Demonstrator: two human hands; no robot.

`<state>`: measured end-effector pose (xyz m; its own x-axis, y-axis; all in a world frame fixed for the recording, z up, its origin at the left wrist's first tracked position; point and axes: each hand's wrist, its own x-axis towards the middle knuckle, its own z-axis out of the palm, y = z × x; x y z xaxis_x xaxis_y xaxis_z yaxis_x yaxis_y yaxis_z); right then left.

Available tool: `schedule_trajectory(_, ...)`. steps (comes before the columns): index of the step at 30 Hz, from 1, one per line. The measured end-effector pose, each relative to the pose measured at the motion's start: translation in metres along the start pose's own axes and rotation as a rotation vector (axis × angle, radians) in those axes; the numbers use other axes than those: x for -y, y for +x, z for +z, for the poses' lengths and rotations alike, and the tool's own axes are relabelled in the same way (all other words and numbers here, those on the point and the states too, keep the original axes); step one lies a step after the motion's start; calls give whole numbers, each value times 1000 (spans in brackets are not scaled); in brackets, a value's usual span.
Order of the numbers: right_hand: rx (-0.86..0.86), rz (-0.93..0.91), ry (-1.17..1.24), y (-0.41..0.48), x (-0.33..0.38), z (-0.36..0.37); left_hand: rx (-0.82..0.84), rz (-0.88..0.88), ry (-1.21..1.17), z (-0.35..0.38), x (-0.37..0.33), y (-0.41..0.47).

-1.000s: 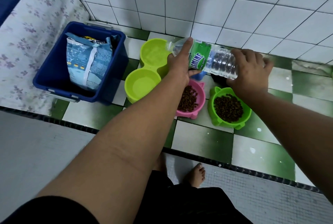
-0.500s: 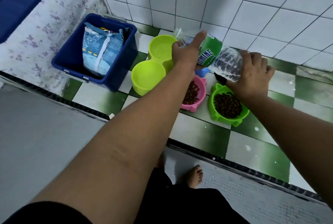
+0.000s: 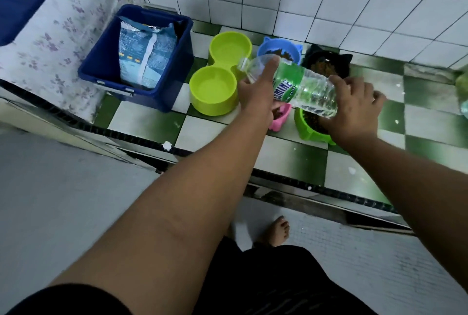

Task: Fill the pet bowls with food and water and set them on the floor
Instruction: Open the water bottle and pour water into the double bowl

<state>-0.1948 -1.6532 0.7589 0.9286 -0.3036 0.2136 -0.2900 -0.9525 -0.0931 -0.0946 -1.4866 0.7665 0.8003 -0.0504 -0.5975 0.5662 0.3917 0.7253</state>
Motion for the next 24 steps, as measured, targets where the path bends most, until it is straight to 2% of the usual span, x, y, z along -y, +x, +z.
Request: schedule_trajectory(24, 16, -48, -114, -14, 29, -6, 61, -85, -16, -37, 5, 22)
